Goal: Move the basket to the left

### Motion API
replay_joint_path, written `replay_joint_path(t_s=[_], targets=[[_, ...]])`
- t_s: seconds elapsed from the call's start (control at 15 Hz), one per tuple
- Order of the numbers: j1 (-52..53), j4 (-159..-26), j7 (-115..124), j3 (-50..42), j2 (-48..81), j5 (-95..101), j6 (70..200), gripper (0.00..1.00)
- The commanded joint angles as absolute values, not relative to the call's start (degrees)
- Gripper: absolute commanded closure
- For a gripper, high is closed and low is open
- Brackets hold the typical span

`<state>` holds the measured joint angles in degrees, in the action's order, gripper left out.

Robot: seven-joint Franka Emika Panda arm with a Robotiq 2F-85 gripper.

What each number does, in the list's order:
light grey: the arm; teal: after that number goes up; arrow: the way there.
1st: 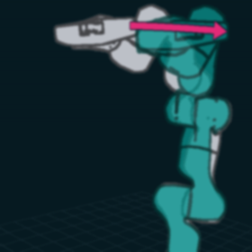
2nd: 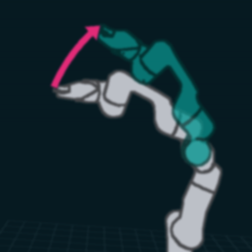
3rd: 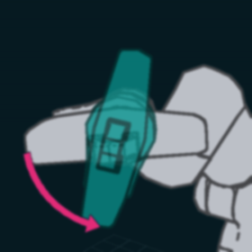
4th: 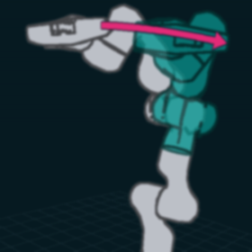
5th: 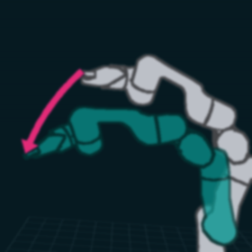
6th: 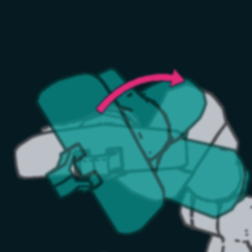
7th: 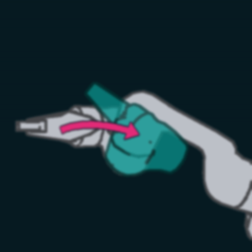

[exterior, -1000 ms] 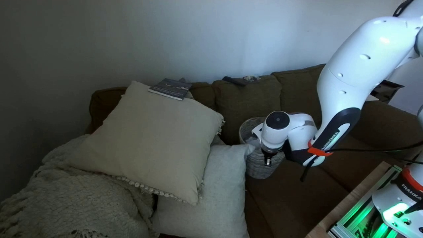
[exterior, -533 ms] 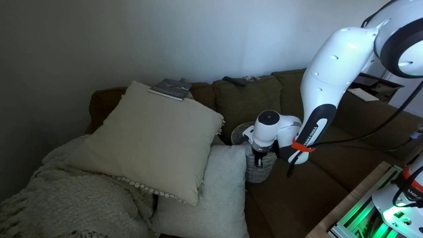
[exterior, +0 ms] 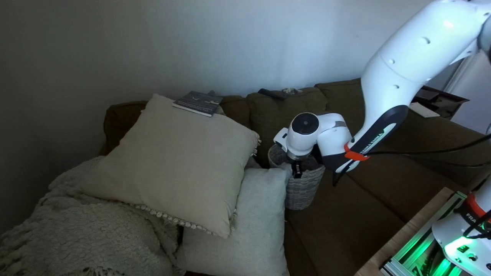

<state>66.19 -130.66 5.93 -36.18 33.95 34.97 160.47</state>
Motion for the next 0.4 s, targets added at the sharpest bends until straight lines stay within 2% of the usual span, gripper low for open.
replay_joint_path(t_s=[0.0,0.07,0.27,0.33], targets=[[79.46,-130.67,15.38,-44.12,24.66,47.88,145.23,0.00],[85.52,-130.02,15.97,-47.78,23.31,48.53,140.53,0.00],[95.16,-126.74,21.67,-50.94,19.48,55.99,126.09,0.00],[82.19,-125.90,20.72,-39.93,18.66,56.07,128.47,0.00]])
